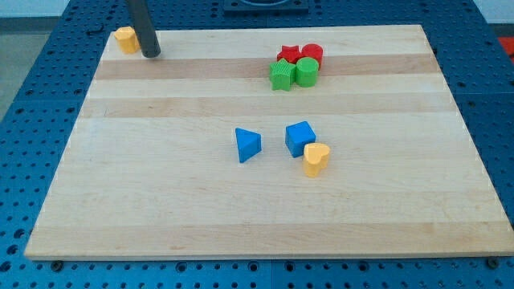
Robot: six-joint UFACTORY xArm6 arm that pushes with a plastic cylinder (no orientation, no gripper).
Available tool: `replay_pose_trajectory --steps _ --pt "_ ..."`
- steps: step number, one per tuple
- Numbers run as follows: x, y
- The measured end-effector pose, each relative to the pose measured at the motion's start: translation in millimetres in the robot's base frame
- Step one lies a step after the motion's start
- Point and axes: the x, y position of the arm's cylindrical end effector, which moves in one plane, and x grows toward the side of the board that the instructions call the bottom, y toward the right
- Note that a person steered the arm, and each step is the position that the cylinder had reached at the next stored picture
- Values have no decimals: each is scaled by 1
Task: Slide the blue triangle a bit up
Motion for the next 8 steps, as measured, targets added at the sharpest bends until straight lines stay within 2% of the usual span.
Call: replay_pose_trajectory --steps 3,6,8 --pt "42 7" --pt "39 27" --pt "82 27"
